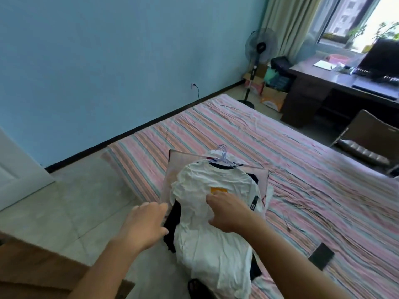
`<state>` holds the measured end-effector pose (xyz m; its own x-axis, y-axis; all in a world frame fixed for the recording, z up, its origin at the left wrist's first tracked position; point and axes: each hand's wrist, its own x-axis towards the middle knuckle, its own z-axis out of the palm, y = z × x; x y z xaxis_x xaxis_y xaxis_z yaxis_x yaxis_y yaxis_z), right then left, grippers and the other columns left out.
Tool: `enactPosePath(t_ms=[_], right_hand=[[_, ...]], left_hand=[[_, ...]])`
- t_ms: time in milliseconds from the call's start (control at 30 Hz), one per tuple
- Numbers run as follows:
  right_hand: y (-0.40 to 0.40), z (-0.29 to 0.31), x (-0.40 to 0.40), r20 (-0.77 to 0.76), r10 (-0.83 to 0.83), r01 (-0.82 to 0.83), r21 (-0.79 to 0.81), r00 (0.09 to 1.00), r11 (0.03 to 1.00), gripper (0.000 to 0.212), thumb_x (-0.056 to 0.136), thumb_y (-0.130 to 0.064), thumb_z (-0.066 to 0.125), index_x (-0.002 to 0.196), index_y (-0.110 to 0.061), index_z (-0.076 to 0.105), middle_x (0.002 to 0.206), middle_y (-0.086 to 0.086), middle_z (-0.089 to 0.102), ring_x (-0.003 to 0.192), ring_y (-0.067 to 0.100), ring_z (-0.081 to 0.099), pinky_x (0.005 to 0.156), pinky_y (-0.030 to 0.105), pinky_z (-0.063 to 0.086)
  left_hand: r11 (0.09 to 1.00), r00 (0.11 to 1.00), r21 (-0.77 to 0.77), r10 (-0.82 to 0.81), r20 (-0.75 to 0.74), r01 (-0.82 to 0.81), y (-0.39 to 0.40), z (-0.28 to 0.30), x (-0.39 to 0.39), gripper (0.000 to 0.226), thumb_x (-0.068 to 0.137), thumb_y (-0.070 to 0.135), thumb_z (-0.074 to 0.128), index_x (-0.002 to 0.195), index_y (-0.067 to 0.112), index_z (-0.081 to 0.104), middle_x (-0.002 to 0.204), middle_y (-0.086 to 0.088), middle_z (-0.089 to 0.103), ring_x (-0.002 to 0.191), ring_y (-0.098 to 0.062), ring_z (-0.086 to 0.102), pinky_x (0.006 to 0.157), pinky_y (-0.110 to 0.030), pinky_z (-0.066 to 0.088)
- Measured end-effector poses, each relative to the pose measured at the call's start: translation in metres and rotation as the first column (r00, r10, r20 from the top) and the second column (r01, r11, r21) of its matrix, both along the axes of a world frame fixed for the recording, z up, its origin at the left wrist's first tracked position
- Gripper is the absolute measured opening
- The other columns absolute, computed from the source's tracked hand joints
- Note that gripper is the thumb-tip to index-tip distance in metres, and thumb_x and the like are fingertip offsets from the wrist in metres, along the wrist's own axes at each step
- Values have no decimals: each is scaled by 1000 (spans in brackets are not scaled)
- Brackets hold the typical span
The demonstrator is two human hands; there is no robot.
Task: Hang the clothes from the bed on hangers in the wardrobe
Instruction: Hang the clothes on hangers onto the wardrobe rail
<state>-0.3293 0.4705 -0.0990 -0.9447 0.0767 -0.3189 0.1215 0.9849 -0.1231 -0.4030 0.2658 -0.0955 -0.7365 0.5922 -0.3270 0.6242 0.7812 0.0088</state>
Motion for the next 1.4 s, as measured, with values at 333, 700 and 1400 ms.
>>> enactPosePath(t_ms=[333, 700, 1400], right_hand=[[96, -33, -13, 16, -148, 149, -26, 989, 989, 26, 88, -22, 61, 112, -14, 54, 114, 8, 58, 107, 29, 58, 80, 38, 50], [202, -110, -61, 74, -246, 252, -84, 966, 964, 28, 94, -26, 57, 119, -14, 52, 118, 6, 57, 109, 28, 57, 75, 34, 43], [366, -322, -200, 119, -493, 507, -170, 862, 845, 44, 88, 0, 56, 130, -10, 54, 124, 11, 60, 111, 33, 57, 88, 45, 51]], left_hand=[[990, 987, 54, -134, 90, 130, 109, -42, -44, 35, 85, 46, 62, 112, 26, 54, 113, 2, 63, 110, -21, 59, 77, -34, 41], [990, 973, 72, -131, 192, 119, 214, -109, -121, 44, 90, 49, 59, 127, 28, 53, 124, 2, 62, 114, -20, 58, 86, -34, 46], [988, 963, 15, 143, 228, -151, 356, -313, -291, 48, 92, 25, 54, 137, 13, 42, 141, -15, 46, 129, -34, 43, 105, -46, 40]])
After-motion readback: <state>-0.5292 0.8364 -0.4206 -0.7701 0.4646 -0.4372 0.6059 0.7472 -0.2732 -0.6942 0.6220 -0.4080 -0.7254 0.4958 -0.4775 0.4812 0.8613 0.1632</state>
